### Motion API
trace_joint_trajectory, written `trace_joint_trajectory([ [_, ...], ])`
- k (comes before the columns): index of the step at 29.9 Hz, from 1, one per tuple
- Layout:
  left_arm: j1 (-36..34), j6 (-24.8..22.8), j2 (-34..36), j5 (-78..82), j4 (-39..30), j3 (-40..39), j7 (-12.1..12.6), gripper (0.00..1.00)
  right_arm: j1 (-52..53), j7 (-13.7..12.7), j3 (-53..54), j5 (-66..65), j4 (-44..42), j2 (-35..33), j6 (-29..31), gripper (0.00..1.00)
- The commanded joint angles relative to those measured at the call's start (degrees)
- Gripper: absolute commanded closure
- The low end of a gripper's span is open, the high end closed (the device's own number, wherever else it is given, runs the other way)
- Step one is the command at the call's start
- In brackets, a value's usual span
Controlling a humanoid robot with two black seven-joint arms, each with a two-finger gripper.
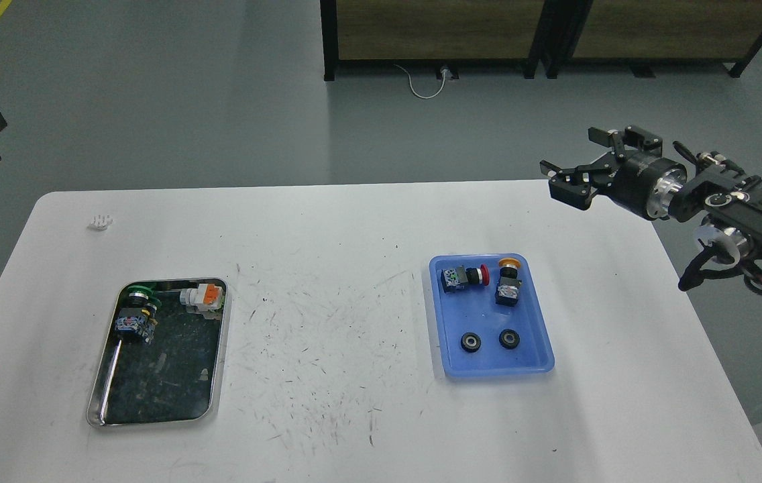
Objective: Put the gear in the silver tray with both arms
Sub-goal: 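Reach the right gripper down to the black gear in the blue tray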
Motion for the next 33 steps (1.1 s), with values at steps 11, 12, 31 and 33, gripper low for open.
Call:
trace_joint_trajectory([
  [11, 0.0, 1.0, -0.3, -0.1, 0.3, -1.0, 0.4, 0.01, 0.0, -1.6, -11.5, -5.6, 5.1, 0.3, 5.8, 0.00],
  [12, 0.0, 1.0, -0.3, -0.1, 0.3, -0.9, 0.4, 0.01, 0.0, -1.7, -12.6, -5.9, 5.2, 0.5, 5.9, 0.00],
  [31, 0.0, 2.4, 0.1, -0.1, 0.2, -0.4, 0.8, 0.01, 0.7, -1.0, -23.2, -11.3, 5.3, 3.6, 11.3, 0.00],
  [33, 0.0, 2.8, 0.1, -0.1, 0.2, -0.3, 0.8, 0.01, 0.7, -1.0, -23.9, -11.9, 5.2, 4.6, 11.3, 0.00],
])
